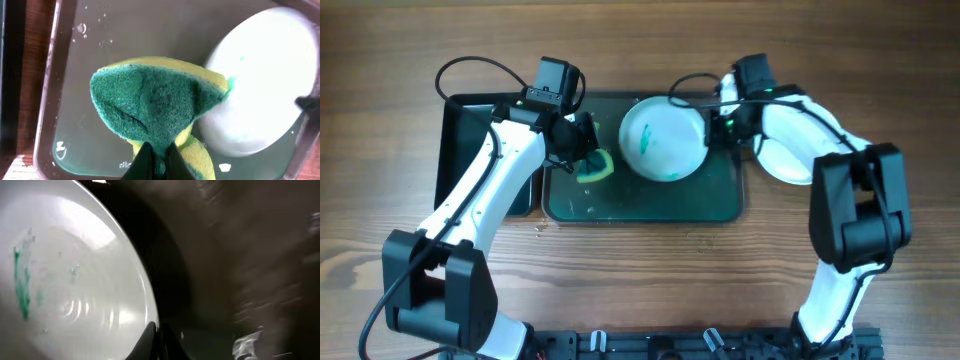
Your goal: Clean dirty plates on tray and stack at the side
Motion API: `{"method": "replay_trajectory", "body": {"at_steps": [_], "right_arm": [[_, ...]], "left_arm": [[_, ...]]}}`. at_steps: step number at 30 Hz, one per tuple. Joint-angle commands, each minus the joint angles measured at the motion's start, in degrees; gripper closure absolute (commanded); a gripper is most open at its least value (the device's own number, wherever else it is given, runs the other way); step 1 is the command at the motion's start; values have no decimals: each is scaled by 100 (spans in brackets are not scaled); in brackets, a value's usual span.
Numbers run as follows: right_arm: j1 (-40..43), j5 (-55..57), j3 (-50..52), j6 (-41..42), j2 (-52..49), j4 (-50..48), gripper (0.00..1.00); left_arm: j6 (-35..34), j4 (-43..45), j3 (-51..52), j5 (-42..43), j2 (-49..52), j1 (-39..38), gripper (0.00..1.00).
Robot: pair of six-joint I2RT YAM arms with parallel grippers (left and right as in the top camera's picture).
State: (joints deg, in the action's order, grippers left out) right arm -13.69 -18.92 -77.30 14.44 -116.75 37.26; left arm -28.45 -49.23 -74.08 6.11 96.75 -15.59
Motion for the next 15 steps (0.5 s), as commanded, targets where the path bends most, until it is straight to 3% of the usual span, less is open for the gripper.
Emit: {"method": "replay_trajectory", "body": {"at_steps": [1, 2, 4, 6, 9, 10, 12, 15], "right_arm": [[-439, -111, 20, -33, 35, 227, 96], [-507, -111, 20, -31, 35, 221, 95], [-586, -109, 20, 0, 35, 164, 71], [-579, -107, 39, 337, 22, 90, 62], [-584, -109, 184, 977, -7, -50, 64], [-597, -111, 249, 1178, -7, -72, 68], [-660, -109, 407, 1394, -7, -170, 90], [-721, -111, 667, 1425, -7, -516, 96]], "left_arm": [[129, 85, 26, 59, 31, -4, 96], [131, 96, 26, 33, 31, -4, 96], [245, 122, 26, 28, 33, -7, 96], [280, 125, 26, 28, 57, -7, 96], [509, 120, 26, 52, 107, -7, 96], [586, 114, 26, 66, 142, -7, 96], [883, 98, 26, 170, 258, -15, 96], [1252, 162, 26, 273, 586, -114, 96]]}}
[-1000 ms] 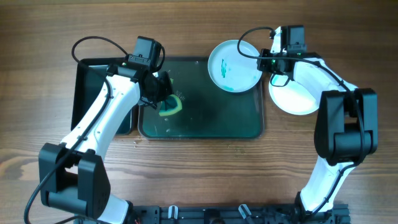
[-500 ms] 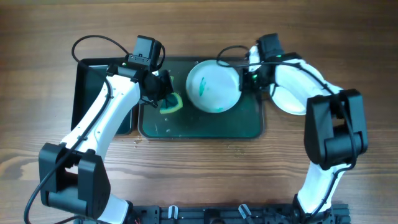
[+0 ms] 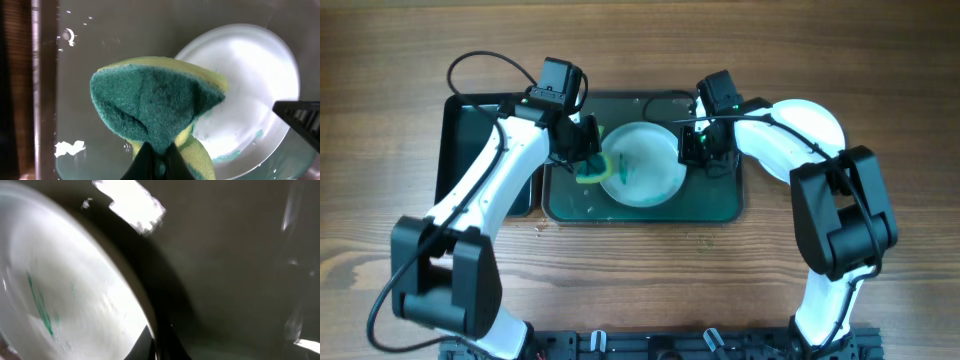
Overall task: Clean dirty plates on tray and stack at the side
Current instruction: 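Scrub the last plate with the sponge in the left gripper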
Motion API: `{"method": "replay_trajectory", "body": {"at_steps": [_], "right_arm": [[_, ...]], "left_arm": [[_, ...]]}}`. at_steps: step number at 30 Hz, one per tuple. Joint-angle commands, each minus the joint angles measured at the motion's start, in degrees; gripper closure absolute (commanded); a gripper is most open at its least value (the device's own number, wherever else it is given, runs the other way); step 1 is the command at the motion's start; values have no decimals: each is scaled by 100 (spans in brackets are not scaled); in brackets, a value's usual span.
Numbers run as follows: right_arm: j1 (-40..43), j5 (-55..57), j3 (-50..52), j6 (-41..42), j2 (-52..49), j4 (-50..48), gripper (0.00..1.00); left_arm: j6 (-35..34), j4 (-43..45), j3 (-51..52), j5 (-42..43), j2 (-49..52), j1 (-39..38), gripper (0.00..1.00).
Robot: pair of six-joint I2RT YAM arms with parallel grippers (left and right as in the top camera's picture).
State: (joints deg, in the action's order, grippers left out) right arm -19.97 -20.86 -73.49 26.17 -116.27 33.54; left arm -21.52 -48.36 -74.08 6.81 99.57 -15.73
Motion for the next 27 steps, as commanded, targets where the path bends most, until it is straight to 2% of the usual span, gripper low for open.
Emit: {"method": "replay_trajectory", "body": {"at_steps": [1, 6, 13, 15, 16, 19, 21, 23, 24, 25, 27], "right_arm": [[-105, 83, 291, 234, -55, -175, 96], [-186, 83, 291, 0, -55, -243, 96], [-302, 85, 291, -66, -55, -306, 96], [-302, 87, 291, -66, -55, -306, 96], [-302, 90, 291, -70, -55, -306, 96], [-302, 92, 291, -70, -55, -306, 96], [-302, 90, 291, -68, -55, -310, 96], [-302, 90, 291, -68, -55, -310, 96], [-302, 92, 291, -70, -55, -308, 96], [-302, 109, 291, -70, -55, -306, 96], [-302, 109, 291, -70, -55, -304, 96]], "left_arm": [[820, 188, 26, 306, 533, -197, 96], [1091, 844, 26, 341, 1239, -588, 96], [1233, 1897, 26, 293, 1425, -658, 96], [1228, 1947, 26, 671, 1425, -704, 96], [1226, 1851, 26, 1231, 1427, -767, 96], [1211, 1545, 26, 1458, 1467, -883, 96], [1091, 1578, 24, 879, 1467, -850, 96], [455, 1606, 24, -166, 1467, -780, 96], [-7, 1554, 24, -927, 1467, -717, 96], [-752, 1344, 24, -1961, 1467, -605, 96], [-1346, 918, 24, -2612, 1467, -459, 96]]}}
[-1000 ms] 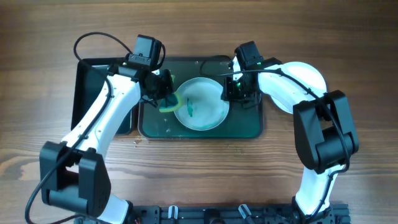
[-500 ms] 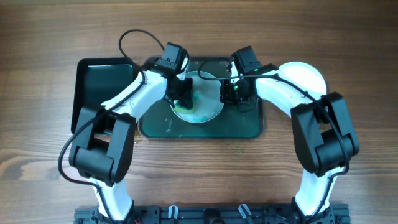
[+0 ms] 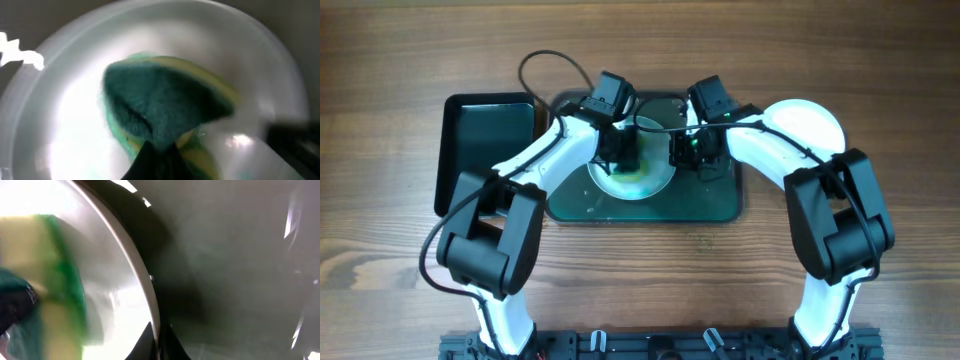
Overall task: Clean dirty plates on tray and stack at the side
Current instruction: 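Scrub the last plate with the sponge in the left gripper, then carry the last plate with the right gripper onto the stack at right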
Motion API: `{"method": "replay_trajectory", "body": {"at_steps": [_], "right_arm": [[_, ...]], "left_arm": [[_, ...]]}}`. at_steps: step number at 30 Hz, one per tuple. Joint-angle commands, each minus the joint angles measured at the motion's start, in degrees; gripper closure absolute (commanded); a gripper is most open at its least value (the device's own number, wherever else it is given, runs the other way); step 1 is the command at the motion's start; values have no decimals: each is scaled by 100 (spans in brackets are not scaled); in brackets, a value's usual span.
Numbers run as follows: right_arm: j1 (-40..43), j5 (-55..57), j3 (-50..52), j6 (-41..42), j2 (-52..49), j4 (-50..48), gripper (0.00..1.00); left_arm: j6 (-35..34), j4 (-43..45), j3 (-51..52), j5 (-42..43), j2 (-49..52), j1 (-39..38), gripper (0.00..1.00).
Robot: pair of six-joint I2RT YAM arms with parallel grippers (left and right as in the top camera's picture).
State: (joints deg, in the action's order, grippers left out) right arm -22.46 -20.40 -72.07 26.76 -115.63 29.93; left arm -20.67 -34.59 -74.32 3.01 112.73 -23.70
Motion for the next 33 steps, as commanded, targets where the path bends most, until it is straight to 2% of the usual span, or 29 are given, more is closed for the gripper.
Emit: {"method": "replay_trajectory", "body": {"at_steps": [1, 3, 5, 8, 10, 11, 13, 14, 22, 26, 28, 33], "right_arm": [[-52, 63, 149, -129, -118, 57, 96], [-52, 63, 149, -122, -118, 50, 96], [-52, 63, 149, -111, -118, 39, 96], [-52, 63, 149, -114, -118, 33, 95], [-52, 61, 149, -114, -118, 35, 96], [-52, 61, 149, -111, -118, 35, 96], [-52, 61, 149, -111, -118, 35, 96], [-52, 61, 149, -111, -118, 35, 96], [-52, 63, 149, -118, -118, 31, 96], [-52, 96, 149, -125, -118, 72, 96], [-52, 105, 149, -127, -118, 76, 96], [-52, 90, 149, -195, -114, 81, 96]], "left_arm": [[-1563, -651, 48, -2251, 151, 391, 96], [-1552, -1095, 48, -1574, 151, 439, 96], [-966, -1226, 48, -356, 151, 376, 96], [323, -1038, 48, 1864, 151, 170, 96], [986, -715, 48, 3032, 151, 11, 96], [997, -538, 48, 3150, 151, -61, 96], [962, -227, 48, 2907, 151, -168, 96], [852, -120, 48, 2516, 151, -199, 96], [-474, 15, 48, -2238, 155, -24, 96], [-538, -68, 20, -2450, 83, 166, 96], [-553, -407, -195, -2374, -4, 236, 96], [-549, -1775, -1263, -881, -339, 439, 96]]}}
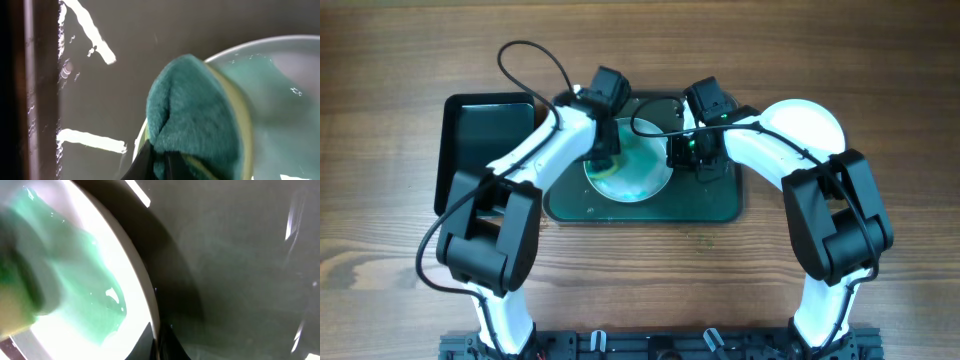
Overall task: Clean dirty plates on tray and stack at the side
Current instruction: 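Carry the last plate with the right gripper onto the stack at right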
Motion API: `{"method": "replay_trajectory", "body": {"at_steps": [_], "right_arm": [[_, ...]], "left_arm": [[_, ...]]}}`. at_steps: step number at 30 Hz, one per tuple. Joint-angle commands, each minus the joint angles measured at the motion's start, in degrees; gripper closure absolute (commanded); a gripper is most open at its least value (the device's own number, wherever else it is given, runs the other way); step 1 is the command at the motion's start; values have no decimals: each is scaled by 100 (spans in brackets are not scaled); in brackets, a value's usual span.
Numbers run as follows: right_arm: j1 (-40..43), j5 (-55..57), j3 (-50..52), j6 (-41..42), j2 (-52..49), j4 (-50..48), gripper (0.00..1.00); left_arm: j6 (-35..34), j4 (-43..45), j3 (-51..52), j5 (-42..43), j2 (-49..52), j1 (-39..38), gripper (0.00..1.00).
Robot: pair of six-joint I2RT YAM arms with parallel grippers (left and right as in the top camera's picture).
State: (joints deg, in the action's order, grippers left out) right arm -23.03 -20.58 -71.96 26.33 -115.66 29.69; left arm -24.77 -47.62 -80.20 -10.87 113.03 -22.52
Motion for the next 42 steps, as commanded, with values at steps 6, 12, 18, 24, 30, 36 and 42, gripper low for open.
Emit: {"method": "replay_trajectory", "body": {"at_steps": [6, 12, 18, 24, 30, 36, 42], "right_arm": [[4, 538, 136, -278, 286, 313, 95], [-72, 2726, 136, -424, 1714, 901, 96], [-966, 5563, 136, -708, 2581, 1012, 96], [-2293, 8854, 136, -992, 2601, 977, 96], [-2935, 10083, 136, -2264, 2601, 203, 96], [-2935, 9560, 138, -2780, 2601, -205, 96], [-2111, 5344, 138, -1102, 2601, 605, 96]], "left_arm": [[-136, -1082, -1222, 1283, -772, 1029, 96], [-118, -1134, -1163, 1281, -754, 1091, 96], [-120, -1134, -1163, 1279, -754, 1091, 96], [-120, -1139, -1163, 1281, -754, 1091, 96], [-120, -1141, -1163, 1279, -754, 1086, 96], [-118, -1141, -1163, 1279, -754, 1080, 96], [-118, -1143, -1163, 1279, -754, 1080, 96]]}}
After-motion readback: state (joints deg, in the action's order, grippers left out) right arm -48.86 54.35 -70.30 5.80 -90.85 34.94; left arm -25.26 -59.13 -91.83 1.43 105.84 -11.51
